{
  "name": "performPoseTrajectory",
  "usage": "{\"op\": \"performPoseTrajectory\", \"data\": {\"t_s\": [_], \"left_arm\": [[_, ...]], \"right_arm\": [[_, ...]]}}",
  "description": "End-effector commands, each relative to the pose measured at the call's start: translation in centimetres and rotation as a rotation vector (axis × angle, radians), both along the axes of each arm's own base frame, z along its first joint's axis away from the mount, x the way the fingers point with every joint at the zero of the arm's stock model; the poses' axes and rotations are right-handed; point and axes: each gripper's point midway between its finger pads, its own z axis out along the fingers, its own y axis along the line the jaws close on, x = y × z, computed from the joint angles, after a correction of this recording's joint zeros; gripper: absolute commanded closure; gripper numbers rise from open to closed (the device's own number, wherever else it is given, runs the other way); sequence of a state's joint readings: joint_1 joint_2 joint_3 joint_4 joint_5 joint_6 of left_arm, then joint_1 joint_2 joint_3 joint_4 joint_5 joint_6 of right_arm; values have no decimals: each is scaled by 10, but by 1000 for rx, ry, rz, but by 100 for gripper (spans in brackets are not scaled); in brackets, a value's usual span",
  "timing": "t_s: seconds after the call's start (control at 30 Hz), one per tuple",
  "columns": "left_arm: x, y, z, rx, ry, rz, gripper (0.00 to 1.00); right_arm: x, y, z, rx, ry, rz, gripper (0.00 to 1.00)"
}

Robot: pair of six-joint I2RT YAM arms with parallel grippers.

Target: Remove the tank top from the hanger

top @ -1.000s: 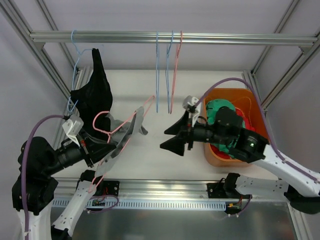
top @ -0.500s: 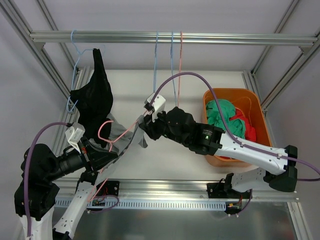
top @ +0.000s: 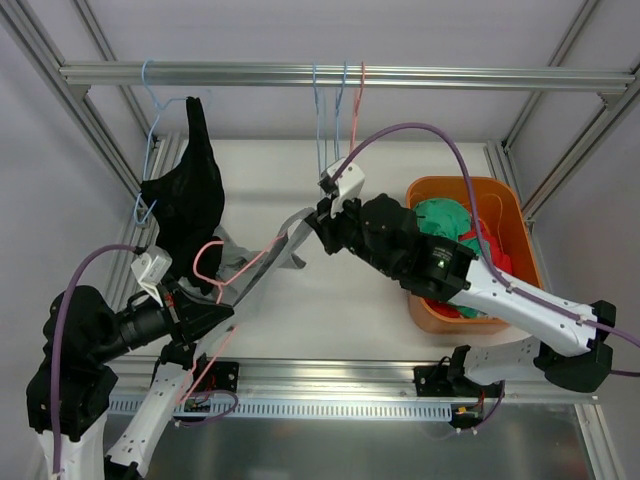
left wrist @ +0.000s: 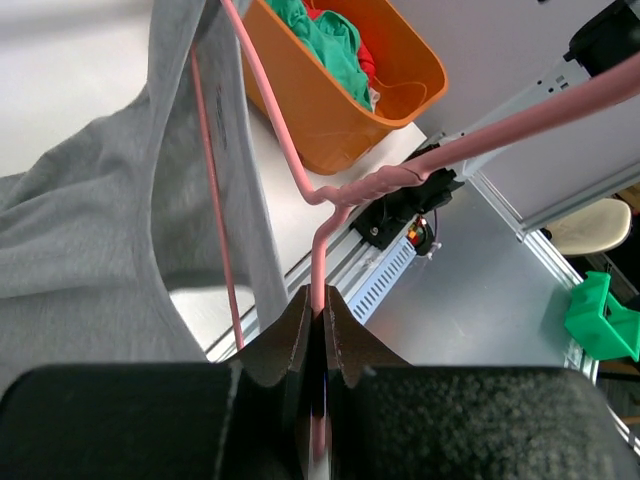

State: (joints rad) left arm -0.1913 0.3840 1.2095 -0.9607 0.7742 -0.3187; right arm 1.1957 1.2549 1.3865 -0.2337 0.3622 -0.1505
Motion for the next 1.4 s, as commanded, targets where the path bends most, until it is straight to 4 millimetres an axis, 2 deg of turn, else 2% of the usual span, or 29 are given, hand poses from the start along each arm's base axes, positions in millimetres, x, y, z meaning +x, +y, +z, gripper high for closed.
{"op": "performPoseTrajectory", "data": {"t_s": [0.0,0.1,0.13,0.2,0.3,0.4,0.5,0.53,0.6,0.63,0.67,0.7,0.73,0.77,0.8,0.83,0.87,0.93,1.07,1.1,1.13,1.17,1.23,1.27,1.3,1.33,1.37], "left_arm": [[-18,-2,19,-10,-71,-67,100],[-31,-1,32,-23,-119,-91,100],[-37,0,39,-29,-144,-102,100],[-45,0,47,-37,-173,-126,100],[-60,1,62,-47,-234,-164,100],[-67,1,79,-53,-291,-187,100],[-57,4,102,-60,-373,-139,100],[-49,3,120,-79,-468,-115,100],[-37,1,142,-128,-581,-74,100],[-23,-5,138,-170,-564,-80,100],[-24,-6,170,-221,-763,-85,100],[-18,-6,179,-258,-816,-75,100],[6,-9,171,-305,-784,-58,100],[0,-6,195,-364,-948,-53,100],[8,-3,201,-425,-965,-25,100],[33,-5,193,-455,-939,-7,100],[24,-1,207,-508,-1048,-13,100],[51,-1,208,-569,-1012,10,100],[61,6,217,-608,-1058,71,100],[73,9,212,-570,-1033,129,100],[67,17,215,-570,-1041,181,100],[70,21,212,-552,-1018,218,100],[79,25,194,-459,-929,285,100],[82,24,186,-420,-890,292,100],[80,25,185,-378,-879,297,100],[94,22,160,-322,-757,309,100],[97,21,152,-292,-717,308,100]], "right_arm": [[24,-21,39,42,-59,-74,100],[33,-22,44,21,-57,-70,100],[34,-20,39,1,-47,-58,100],[41,-23,46,3,-50,-66,100],[41,-23,49,-1,-41,-41,100],[30,-17,52,3,-28,27,100],[7,-12,55,36,4,145,100],[-11,-6,56,64,38,241,100],[-33,-9,54,94,80,321,100],[-50,-6,56,129,115,395,100],[-60,-6,54,144,133,432,100],[-74,-12,59,174,132,470,100],[-85,-10,48,175,160,518,100],[-96,-10,46,182,180,548,100],[-103,-11,44,186,185,566,100],[-110,-14,37,178,196,578,100],[-118,-14,35,176,204,597,100],[-121,-20,27,168,216,587,100],[-121,-27,7,99,229,539,100],[-119,-29,-3,62,232,519,100],[-117,-25,-14,26,248,510,100],[-118,-22,-25,-4,259,512,100],[-113,-17,-47,-69,274,483,100],[-113,-11,-67,-117,295,477,100],[-108,-9,-74,-136,300,448,99],[-106,-6,-82,-155,305,439,96],[-104,-2,-89,-174,312,430,71]]}}
